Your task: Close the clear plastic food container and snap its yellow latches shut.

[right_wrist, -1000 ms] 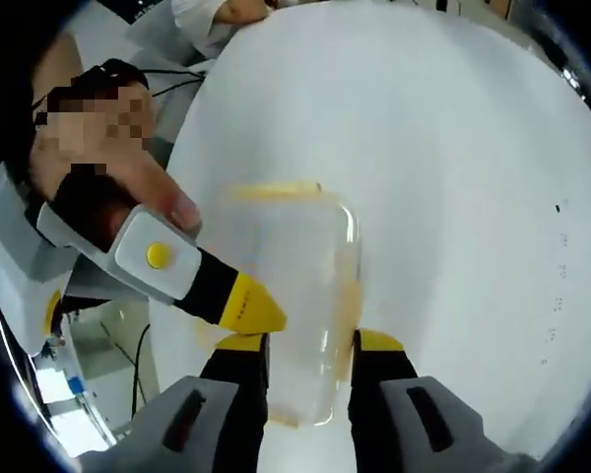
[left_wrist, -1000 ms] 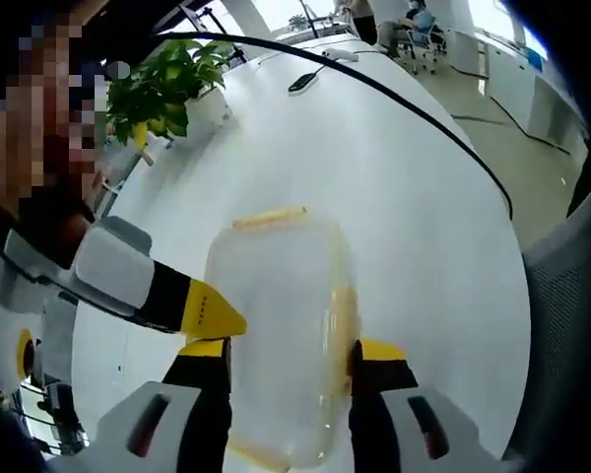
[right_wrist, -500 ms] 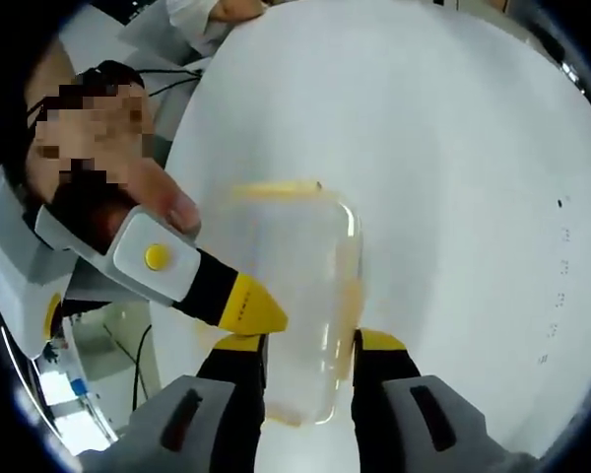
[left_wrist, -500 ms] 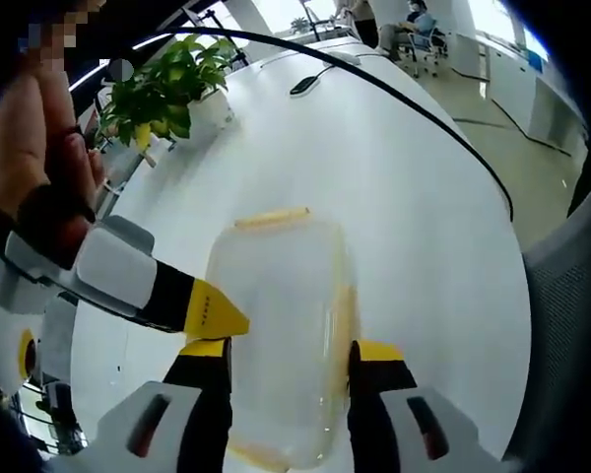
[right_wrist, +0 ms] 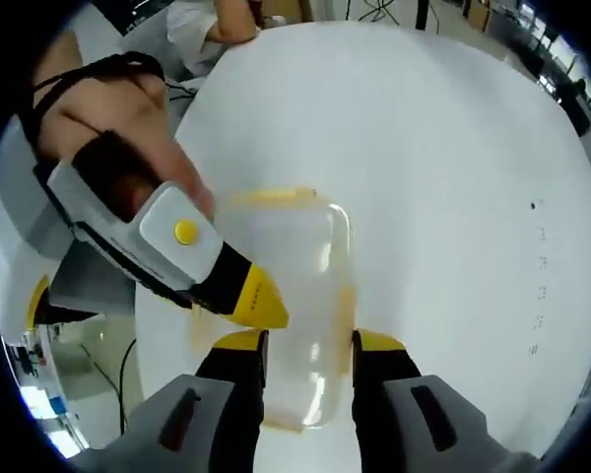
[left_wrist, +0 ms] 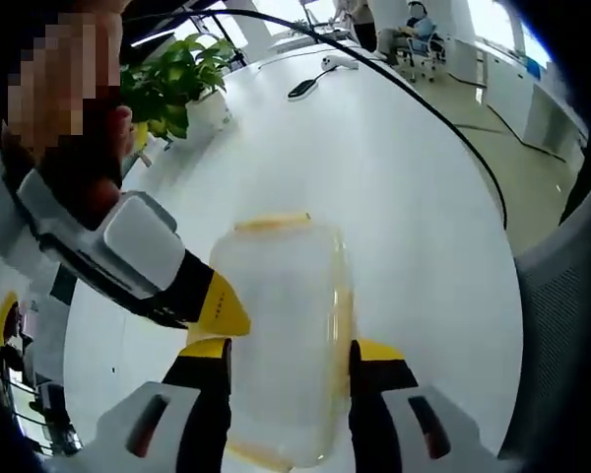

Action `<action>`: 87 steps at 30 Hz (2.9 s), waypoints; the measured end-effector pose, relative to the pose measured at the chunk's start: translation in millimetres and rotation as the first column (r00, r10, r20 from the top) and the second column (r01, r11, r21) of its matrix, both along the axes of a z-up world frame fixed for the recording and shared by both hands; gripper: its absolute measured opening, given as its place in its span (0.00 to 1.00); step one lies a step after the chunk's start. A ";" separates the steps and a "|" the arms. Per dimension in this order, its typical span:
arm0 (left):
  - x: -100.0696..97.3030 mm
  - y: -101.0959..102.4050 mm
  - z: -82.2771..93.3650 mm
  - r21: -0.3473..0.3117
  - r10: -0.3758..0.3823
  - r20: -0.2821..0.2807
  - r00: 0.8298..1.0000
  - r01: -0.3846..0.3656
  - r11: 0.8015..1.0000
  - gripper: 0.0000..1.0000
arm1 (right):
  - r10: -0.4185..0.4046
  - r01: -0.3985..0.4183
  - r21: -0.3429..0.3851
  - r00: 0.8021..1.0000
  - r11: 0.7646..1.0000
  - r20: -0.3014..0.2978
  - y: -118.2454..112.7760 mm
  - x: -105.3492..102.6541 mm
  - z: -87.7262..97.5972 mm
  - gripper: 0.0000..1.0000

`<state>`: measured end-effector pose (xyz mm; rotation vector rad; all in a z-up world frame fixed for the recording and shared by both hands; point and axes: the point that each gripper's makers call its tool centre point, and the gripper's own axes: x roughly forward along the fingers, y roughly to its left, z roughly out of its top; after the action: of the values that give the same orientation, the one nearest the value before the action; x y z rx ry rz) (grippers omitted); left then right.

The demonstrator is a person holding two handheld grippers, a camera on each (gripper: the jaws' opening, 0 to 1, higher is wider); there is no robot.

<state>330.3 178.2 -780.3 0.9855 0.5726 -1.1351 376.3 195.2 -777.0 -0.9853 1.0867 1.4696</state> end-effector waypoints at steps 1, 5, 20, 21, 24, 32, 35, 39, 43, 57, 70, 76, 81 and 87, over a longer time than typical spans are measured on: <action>-0.7 0.2 0.3 -0.001 -0.006 -0.001 1.000 0.006 1.000 0.43 | -0.003 0.003 0.005 1.000 1.000 0.004 0.1 0.4 0.3 0.31; -3.7 -0.6 0.9 -0.006 -0.012 -0.029 0.999 0.012 1.000 0.47 | -0.047 0.044 0.056 0.998 0.997 0.045 -0.3 -1.7 3.7 0.31; 2.7 24.7 10.3 -0.039 0.045 -0.125 0.991 -0.050 0.998 0.67 | -0.155 0.134 0.207 0.984 0.969 0.092 -17.5 -22.1 18.6 0.48; 4.5 26.0 10.8 -0.039 0.048 -0.126 0.991 -0.053 0.998 0.68 | -0.150 0.127 0.204 0.983 0.971 0.103 -19.7 -23.1 18.7 0.50; 9.0 27.8 11.2 -0.048 0.061 -0.142 0.988 -0.069 0.996 0.73 | -0.131 0.109 0.173 0.984 0.979 0.122 -29.6 -27.8 14.9 0.58; 10.9 34.1 -0.3 0.016 0.044 -0.172 0.984 -0.042 0.999 0.78 | -0.090 0.068 0.146 0.984 0.987 0.152 -35.8 -35.3 5.1 0.72; 12.5 35.2 -4.4 0.045 0.027 -0.174 0.984 -0.019 0.999 0.78 | -0.057 0.035 0.124 0.983 0.992 0.174 -39.5 -34.1 -1.3 0.78; 14.4 35.6 -13.2 0.078 0.009 -0.197 0.980 0.006 0.997 0.79 | -0.008 -0.006 0.073 0.980 0.997 0.199 -47.3 -34.5 -12.2 0.79; 14.3 35.1 -19.0 0.086 0.025 -0.225 0.974 -0.006 0.996 0.83 | -0.020 0.011 0.050 0.983 0.999 0.182 -53.7 -39.2 -25.7 0.80; 19.9 36.7 -22.9 0.120 -0.001 -0.164 0.986 0.021 0.993 0.75 | 0.008 -0.017 0.040 0.977 0.999 0.214 -52.6 -35.4 -31.4 0.77; 11.8 59.0 -25.3 0.180 -0.016 -0.166 0.986 0.046 0.983 0.75 | 0.028 -0.035 0.042 0.987 0.999 0.157 -26.5 -47.3 -35.7 0.80; 7.0 81.1 -25.9 0.194 -0.031 -0.163 0.986 0.062 0.979 0.75 | 0.009 -0.019 0.074 0.992 0.997 0.128 -4.4 -54.2 -36.5 0.82; 3.8 102.0 -27.1 0.219 -0.007 -0.157 0.988 0.042 0.975 0.75 | 0.025 -0.035 0.097 0.993 0.995 0.112 18.3 -57.5 -37.6 0.83; 6.0 119.6 -27.2 0.208 0.034 -0.155 0.987 -0.001 0.978 0.75 | 0.056 -0.067 0.086 0.990 0.994 0.128 36.2 -54.1 -38.2 0.83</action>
<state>336.3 297.8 -807.5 1.0719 0.8398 -1.1606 322.2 231.4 -815.2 -1.0409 0.8996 1.4724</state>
